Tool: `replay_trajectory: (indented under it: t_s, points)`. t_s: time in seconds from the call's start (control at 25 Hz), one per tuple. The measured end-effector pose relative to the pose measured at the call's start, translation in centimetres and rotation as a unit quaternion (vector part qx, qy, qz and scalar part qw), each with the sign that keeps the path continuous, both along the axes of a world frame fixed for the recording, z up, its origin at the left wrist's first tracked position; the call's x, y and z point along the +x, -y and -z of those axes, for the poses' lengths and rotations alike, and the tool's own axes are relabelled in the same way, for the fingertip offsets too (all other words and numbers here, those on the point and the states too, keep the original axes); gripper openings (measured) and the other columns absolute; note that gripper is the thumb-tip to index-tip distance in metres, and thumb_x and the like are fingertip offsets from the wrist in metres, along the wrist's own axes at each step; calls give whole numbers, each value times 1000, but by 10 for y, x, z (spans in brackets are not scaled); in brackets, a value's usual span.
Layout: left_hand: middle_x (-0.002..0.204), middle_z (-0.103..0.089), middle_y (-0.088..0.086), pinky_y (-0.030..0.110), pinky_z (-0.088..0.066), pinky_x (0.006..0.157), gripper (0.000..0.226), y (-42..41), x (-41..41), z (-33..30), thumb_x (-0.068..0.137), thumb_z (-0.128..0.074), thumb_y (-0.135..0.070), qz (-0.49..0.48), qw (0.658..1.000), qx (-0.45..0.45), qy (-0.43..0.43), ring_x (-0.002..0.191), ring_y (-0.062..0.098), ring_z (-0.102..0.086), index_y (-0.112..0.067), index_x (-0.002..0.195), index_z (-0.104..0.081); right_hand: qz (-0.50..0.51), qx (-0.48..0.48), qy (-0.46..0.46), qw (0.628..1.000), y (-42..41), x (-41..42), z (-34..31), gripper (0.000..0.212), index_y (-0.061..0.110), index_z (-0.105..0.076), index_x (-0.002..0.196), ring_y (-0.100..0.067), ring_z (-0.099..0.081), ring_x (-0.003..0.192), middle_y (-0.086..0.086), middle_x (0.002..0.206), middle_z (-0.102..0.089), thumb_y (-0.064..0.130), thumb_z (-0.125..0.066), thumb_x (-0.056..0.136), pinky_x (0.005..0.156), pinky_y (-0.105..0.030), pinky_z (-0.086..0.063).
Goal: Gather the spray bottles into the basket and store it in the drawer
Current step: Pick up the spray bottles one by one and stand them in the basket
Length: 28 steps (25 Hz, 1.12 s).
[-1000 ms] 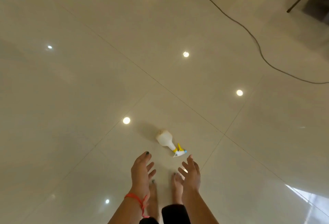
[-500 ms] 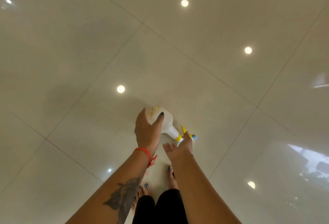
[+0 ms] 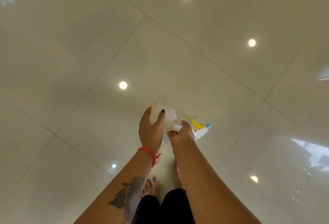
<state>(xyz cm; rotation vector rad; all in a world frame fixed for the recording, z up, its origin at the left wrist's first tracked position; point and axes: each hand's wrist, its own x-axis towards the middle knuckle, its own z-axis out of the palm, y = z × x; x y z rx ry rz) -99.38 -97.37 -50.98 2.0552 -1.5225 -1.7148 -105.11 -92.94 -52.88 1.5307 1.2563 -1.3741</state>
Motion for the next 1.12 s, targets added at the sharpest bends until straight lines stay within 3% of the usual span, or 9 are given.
replay_trajectory:
  t_s: [0.32, 0.44, 0.68, 0.84, 1.04, 1.12]
  points:
    - [120, -61, -1, 45, -49, 96, 41, 9, 27, -219, 86, -61, -36, -143, 985, 2, -99, 109, 22, -58, -28, 126, -53, -76, -32, -105, 991, 21, 18, -225, 43, 9, -50, 125, -27, -65, 89, -15, 113, -65, 15, -65, 85, 94, -44, -51]
    - [123, -59, 2, 49, -49, 97, 44, 11, 52, -305, 87, -60, -35, -208, 967, 5, -145, 110, 24, -56, -27, 129, -51, -109, -59, -154, 980, 26, 38, -316, 44, 8, -50, 124, -31, -63, 103, -16, 113, -64, 11, -66, 84, 94, -46, -51]
    - [125, -57, 3, 45, -46, 101, 45, -14, 123, -460, 89, -60, -32, -326, 917, 3, -231, 111, 23, -53, -24, 131, -50, -219, -123, -223, 942, 18, 99, -477, 45, 8, -50, 123, -32, -61, 102, -15, 108, -61, 9, -67, 82, 94, -48, -50]
    - [118, -56, 0, 36, -47, 88, 38, -35, 167, -525, 90, -58, -29, -396, 876, -27, -275, 106, 20, -52, -24, 126, -51, -286, -177, -232, 913, 6, 138, -542, 40, 7, -51, 118, -32, -61, 107, -14, 112, -60, 8, -67, 82, 92, -45, -51]
    - [127, -53, 0, 40, -48, 98, 49, -80, 221, -567, 88, -59, -36, -465, 837, -97, -271, 117, 23, -50, -25, 135, -45, -378, -252, -215, 864, -19, 192, -587, 32, 14, -51, 108, -27, -61, 95, -9, 101, -61, 9, -68, 82, 89, -42, -52]
    - [127, -54, 1, 37, -51, 91, 49, -107, 241, -578, 88, -58, -38, -500, 817, -113, -264, 113, 22, -53, -26, 134, -45, -417, -269, -206, 843, -38, 214, -598, 30, 15, -49, 103, -26, -61, 96, -9, 105, -60, 10, -69, 81, 89, -43, -52]
